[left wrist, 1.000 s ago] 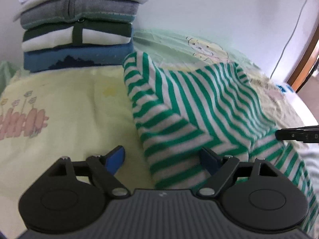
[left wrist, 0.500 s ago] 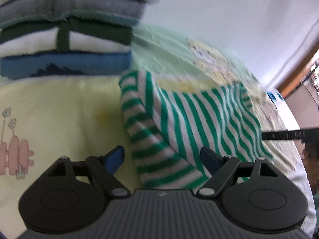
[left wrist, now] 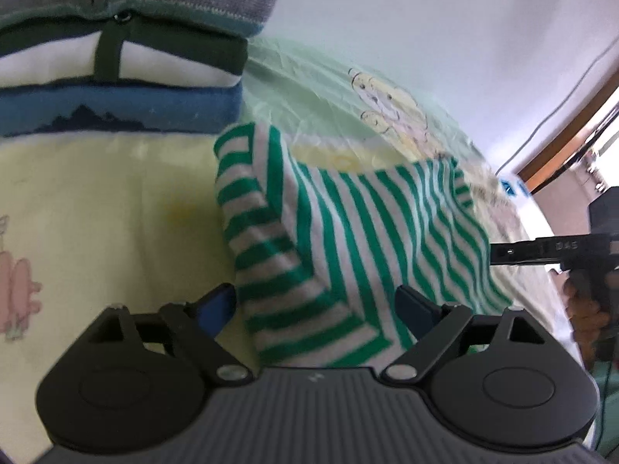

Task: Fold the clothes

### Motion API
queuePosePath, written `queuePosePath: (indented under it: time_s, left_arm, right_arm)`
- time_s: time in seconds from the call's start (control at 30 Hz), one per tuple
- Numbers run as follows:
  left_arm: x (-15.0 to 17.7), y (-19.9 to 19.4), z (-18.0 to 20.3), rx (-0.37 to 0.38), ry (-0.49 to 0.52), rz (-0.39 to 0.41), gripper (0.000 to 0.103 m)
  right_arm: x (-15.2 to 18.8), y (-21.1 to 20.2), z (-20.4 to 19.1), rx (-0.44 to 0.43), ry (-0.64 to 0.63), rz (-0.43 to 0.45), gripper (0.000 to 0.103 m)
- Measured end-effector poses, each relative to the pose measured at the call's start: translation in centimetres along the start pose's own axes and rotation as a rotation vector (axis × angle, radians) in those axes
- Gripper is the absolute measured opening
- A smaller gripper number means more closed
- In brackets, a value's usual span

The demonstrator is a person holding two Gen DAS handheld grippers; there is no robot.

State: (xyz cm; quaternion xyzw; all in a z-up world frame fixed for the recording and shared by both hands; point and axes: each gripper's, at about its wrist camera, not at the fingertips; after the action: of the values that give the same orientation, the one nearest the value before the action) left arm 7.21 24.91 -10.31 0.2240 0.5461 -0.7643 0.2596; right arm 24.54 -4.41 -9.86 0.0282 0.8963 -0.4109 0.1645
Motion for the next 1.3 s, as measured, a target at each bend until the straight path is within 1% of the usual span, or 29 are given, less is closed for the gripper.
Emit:
queuePosePath:
  time_s: [0.07,0.17,0.23,0.3,0.33,0.37,0.43,0.53,0.63,0.73,0.77,0.83,0.87,0.97,1.03,1.2,1.3]
  left_arm:
    - [-0.6,0.4,-0.2,0.011,-0.011,0.006,0.091]
    - [-1.4,0.8,-0.8,0.024,-0.024,0.014,0.097]
    - [-1.7,1.1,-1.1,0.021,-0.031,0.020,0.097]
    - [-2.0,1.0,-1.4,0.028,-0.041,0.025,0.097]
    - [-2.2,1.0,-1.6,0.036,-0.045,0.027,0.097]
    - [-2.3,1.0,-1.7,0.045,-0.049,0.029,0.097]
    - [-2.7,1.0,-1.9,0.057,-0.054,0.030,0.098]
    - [-3.0,1.5,-2.2,0.049,-0.050,0.022,0.099]
    - [-3.1,1.6,-2.6,0.055,-0.069,0.028,0.099]
    - [-2.9,1.6,-2.8,0.057,-0.059,0.026,0.099]
    - [-2.9,1.7,-2.7,0.058,-0.053,0.027,0.099]
    - [-3.0,1.9,-2.6,0.058,-0.047,0.024,0.100]
    - [-3.1,2.0,-2.5,0.056,-0.043,0.021,0.100]
    - [-3.3,2.4,-2.3,0.046,-0.021,0.013,0.101]
    - [-3.5,2.5,-2.2,0.042,-0.010,0.010,0.101]
    - [-4.1,3.0,-2.5,0.055,-0.012,0.008,0.102]
    - [-4.5,3.3,-2.5,0.051,-0.008,0.002,0.102]
  right_arm:
    - [-0.8,0.4,0.1,-0.010,0.009,0.016,0.033]
    - [-2.1,1.1,0.5,-0.033,0.020,0.029,0.034]
    - [-2.9,1.4,1.1,-0.059,0.055,0.030,0.034]
    - [-3.5,1.4,1.5,-0.063,0.088,0.038,0.037]
    - [-3.7,1.2,1.6,-0.068,0.100,0.042,0.043]
    - [-3.8,1.2,1.7,-0.075,0.111,0.039,0.046]
    - [-3.9,1.2,2.0,-0.091,0.131,0.025,0.047]
    - [-4.1,1.2,2.3,-0.114,0.161,0.005,0.047]
    - [-3.9,0.5,2.4,-0.127,0.144,0.010,0.049]
    - [-3.9,-0.1,3.5,-0.199,0.174,-0.010,0.055]
    - [-4.0,-0.1,3.7,-0.217,0.170,-0.009,0.058]
    - [-4.2,-0.2,4.1,-0.255,0.163,-0.007,0.059]
    - [-4.2,-0.1,4.1,-0.260,0.155,-0.003,0.059]
    - [-4.3,0.7,3.5,-0.237,0.106,-0.002,0.060]
    - [-4.3,1.3,3.2,-0.231,0.072,-0.024,0.060]
    - [-4.4,2.3,1.6,-0.211,-0.028,-0.038,0.060]
    - [-4.5,2.7,0.9,-0.196,-0.071,-0.032,0.061]
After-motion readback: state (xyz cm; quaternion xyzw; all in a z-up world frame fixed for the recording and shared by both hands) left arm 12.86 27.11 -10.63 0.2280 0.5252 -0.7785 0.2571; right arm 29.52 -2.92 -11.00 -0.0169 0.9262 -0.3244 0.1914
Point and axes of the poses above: each gripper's, at about its wrist camera, not at the fingertips, and y roughly the way its jaws point, z to its right, x to its underside, and after that the axes turned 12 degrees about y, right-handed
